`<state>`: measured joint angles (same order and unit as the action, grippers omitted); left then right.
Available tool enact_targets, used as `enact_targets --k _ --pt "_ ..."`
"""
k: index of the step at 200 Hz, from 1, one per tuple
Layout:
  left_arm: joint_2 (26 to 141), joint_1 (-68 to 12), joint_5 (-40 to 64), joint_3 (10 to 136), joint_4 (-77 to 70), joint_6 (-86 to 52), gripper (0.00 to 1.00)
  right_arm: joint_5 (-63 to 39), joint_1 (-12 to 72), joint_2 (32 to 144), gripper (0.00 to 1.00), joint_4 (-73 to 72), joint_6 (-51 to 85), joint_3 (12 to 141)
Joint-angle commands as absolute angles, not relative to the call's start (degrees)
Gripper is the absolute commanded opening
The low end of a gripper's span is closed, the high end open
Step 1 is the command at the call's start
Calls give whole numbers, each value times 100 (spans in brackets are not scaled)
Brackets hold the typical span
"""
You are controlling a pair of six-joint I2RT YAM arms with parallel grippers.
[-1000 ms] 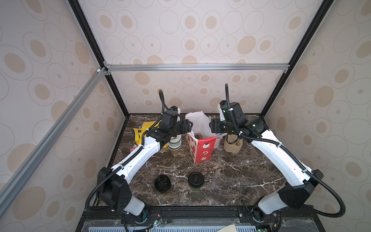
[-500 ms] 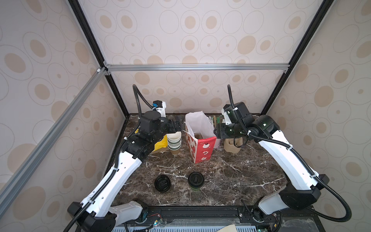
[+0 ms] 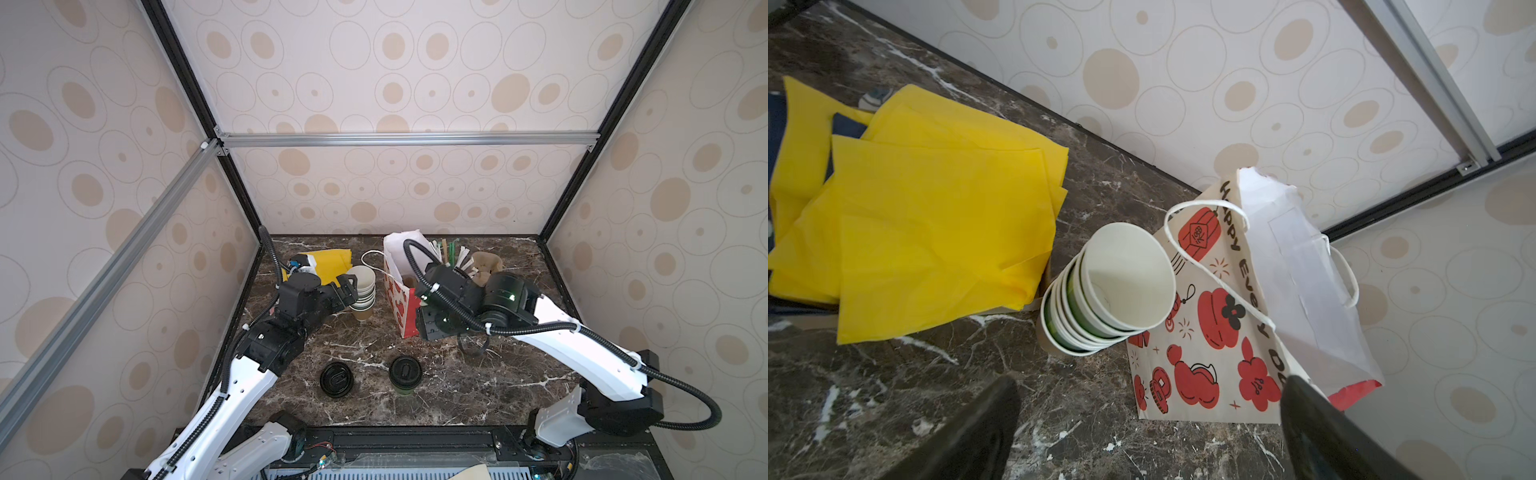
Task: Pack a coffee takeout order
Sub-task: Pick up the coffee cup from the bottom-center of the table.
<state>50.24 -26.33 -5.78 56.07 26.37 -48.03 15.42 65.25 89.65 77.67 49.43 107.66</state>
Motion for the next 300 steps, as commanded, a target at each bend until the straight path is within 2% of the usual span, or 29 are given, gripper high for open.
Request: enact_targets --k 1,34,83,122,164,300 --pt "4487 -2565 -991 5280 2643 -5393 96 1880 6877 9339 63 8264 6500 10784" --pt "3987 -2558 -974 4515 2437 -5603 95 1878 7325 9952 68 8502 7572 10902" --pt "3542 -2558 -670 3863 2410 -5925 97 1458 7395 10272 83 8211 7916 10370" --pt "3443 -2558 -686 3782 2415 -5915 99 1096 7311 10266 84 7666 7978 9722" --pt "3609 -2558 -513 3751 2517 -5958 95 821 7255 10396 84 7196 7774 9561" --pt "3914 -2558 -439 3969 2631 -6019 93 876 6959 10558 86 7164 7532 9413"
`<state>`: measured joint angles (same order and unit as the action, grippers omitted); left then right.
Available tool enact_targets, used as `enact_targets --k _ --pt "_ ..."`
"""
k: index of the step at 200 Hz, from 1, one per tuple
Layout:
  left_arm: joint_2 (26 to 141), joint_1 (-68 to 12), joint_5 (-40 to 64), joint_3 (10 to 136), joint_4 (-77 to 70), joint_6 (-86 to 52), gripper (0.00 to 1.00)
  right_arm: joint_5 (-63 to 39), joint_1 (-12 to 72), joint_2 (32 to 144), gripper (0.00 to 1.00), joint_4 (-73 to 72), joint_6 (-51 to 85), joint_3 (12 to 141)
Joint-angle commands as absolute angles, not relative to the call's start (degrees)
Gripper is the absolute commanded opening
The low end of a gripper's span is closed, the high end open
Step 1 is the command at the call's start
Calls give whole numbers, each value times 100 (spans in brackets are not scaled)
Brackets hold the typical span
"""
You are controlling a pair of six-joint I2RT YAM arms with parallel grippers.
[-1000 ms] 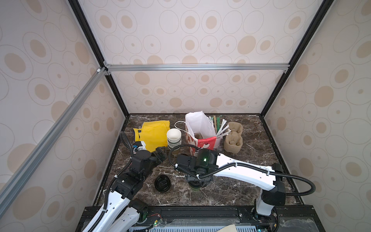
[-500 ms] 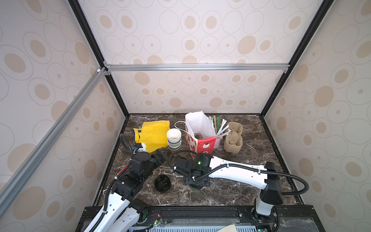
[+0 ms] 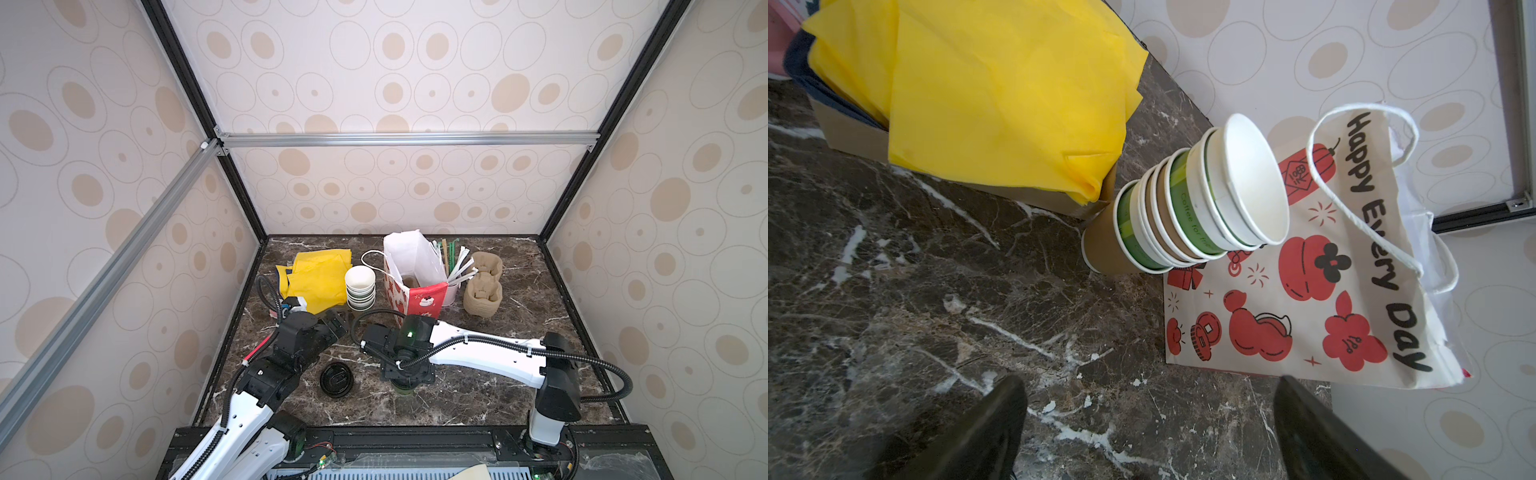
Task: Pack a coffee takeout order
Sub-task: Pick up the coffee cup from the bottom-center of the table.
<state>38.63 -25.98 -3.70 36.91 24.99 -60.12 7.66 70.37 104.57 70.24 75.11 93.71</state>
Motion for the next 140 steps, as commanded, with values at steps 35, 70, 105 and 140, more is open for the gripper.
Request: enact_targets --k 35,70,105,140 --pt "4043 -2553 -448 4113 2692 -5872 92 846 6938 10608 83 7045 7493 9400" --pt "4077 -2551 -477 4118 2726 -5928 92 794 6941 10668 79 7022 7506 9414" --pt "4109 -2543 -457 4134 2721 -5890 92 784 6928 10679 79 6972 7497 9365" --pt "4087 -2540 -501 4125 2742 -5905 91 773 6921 10704 77 6979 7497 9344"
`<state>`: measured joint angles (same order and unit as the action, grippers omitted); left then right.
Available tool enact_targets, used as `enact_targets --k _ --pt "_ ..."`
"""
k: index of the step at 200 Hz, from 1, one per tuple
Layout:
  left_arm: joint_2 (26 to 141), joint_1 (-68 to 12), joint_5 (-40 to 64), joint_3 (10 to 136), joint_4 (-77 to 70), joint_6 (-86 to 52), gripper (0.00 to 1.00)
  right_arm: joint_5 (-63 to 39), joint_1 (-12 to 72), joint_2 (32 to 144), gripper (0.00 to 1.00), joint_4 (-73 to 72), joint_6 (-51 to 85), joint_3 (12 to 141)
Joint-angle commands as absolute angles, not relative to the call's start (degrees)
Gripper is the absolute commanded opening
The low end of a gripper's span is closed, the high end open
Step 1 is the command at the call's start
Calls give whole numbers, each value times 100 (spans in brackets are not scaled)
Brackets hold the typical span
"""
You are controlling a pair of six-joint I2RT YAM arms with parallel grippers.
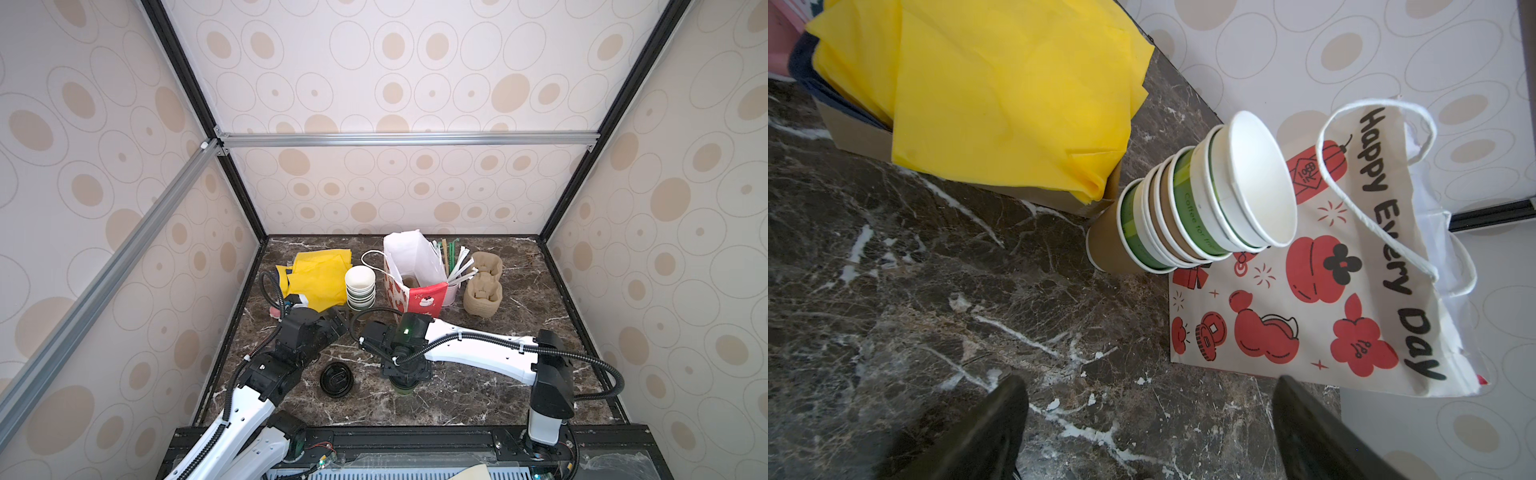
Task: Pack a coffee takeout order
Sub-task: Pick up the coffee cup from the bottom-center of the table.
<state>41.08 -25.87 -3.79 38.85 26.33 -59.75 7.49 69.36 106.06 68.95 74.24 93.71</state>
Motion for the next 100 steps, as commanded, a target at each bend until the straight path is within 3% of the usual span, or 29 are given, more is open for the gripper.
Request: enact_targets --k 1,47,100 --pt "4087 -2540 -496 4128 2742 -5906 91 773 6919 10705 77 6979 7497 9343" --pt "4102 -2531 -510 4135 2728 -5917 91 733 6857 10748 79 6987 7427 9352" --pt "4148 -2514 -624 4275 2760 -5856 90 753 6822 10741 75 7096 7354 9425"
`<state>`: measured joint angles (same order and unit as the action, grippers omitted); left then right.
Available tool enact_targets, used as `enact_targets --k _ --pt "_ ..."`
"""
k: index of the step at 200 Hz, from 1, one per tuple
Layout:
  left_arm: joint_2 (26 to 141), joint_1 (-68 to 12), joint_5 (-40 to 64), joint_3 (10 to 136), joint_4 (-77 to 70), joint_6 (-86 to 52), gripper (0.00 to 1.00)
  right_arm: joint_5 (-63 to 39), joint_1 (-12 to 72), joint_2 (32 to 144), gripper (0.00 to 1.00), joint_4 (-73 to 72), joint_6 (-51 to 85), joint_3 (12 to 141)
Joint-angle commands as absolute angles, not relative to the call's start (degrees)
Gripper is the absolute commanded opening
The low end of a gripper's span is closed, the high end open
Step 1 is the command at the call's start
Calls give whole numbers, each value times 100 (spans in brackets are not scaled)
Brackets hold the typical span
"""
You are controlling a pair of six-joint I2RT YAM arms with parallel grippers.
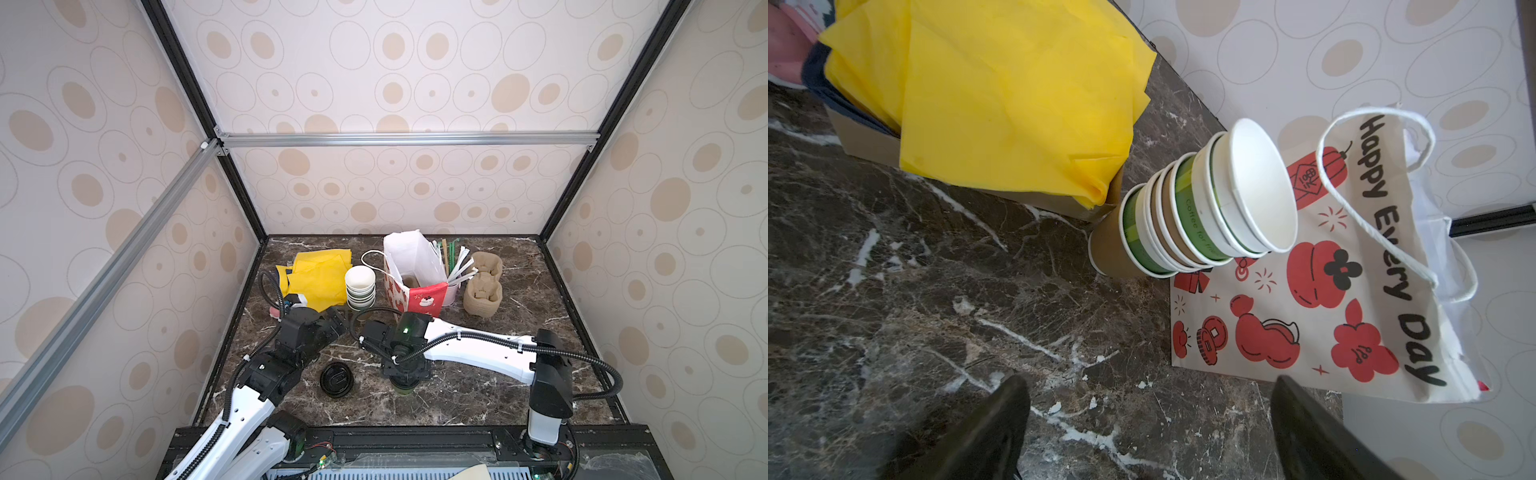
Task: Pack a coffee takeout order
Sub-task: Pick up the coffee cup from the bottom-center of the table.
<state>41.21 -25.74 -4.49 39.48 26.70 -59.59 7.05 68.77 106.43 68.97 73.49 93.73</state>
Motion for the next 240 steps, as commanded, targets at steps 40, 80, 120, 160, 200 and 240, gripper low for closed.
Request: enact_targets --k 40,80,120,160,200,240 --pt "4224 -2496 -517 4377 2715 -5648 88 714 6832 10590 72 7243 7304 9532" --pt "4364 -2482 -302 4567 2647 -5429 88 726 6891 10427 71 7571 7228 9741" --pt "4605 -2452 73 5017 3073 -5154 88 856 6908 10018 71 8076 7290 9832" --pt "4993 -2446 616 5773 3232 -4482 87 1077 6874 9404 71 8625 7488 9706" --pt "5696 -2443 1352 6468 2708 -4140 83 1293 6640 8837 71 9046 7490 9565" --pt "6402 -2443 2112 6904 1957 -4723 80 1248 6152 8450 70 9308 7105 9550"
